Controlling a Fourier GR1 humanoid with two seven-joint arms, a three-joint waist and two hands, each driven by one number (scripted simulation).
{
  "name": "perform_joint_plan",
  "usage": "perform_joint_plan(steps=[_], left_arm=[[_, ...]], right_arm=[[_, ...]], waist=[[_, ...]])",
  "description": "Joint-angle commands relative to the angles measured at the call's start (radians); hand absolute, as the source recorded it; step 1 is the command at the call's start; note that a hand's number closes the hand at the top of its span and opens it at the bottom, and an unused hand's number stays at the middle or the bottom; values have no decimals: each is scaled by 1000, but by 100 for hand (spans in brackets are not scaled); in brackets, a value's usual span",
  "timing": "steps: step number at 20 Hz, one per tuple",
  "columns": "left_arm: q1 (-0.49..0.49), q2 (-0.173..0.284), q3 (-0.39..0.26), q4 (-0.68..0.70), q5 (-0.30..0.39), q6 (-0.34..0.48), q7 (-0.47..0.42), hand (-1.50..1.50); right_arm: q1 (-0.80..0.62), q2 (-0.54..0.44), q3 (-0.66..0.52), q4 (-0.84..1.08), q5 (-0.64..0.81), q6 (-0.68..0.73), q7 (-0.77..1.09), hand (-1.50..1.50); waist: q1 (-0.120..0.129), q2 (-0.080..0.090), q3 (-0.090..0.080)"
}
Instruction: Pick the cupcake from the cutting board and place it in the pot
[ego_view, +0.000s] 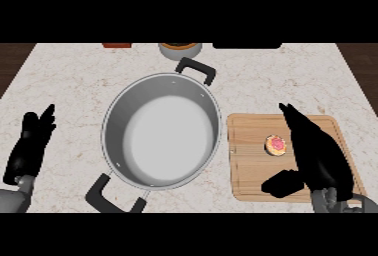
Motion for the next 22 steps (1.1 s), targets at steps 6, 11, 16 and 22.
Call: perform_joint_plan(steps=[6,11,16,22], left_arm=[[9,18,42,-34,-10,-48,27,0],[13,-41,38,-16,-64,-14,9,0],[-2,-29,87,4,-52,-93,12,0],[-50,-100,82,-41,-151,-66,122,0]], right_arm=[[-31,61,-39,89,4,94,135,-150],[-37,96,-77,164,22,104,84,-150],[-29,137,-82,241,81,86,37,-150],[17,114,-151,260,107,100,-99,-150]], waist=[[8,1,2],[6,2,2],[4,3,2],[-1,2,3]])
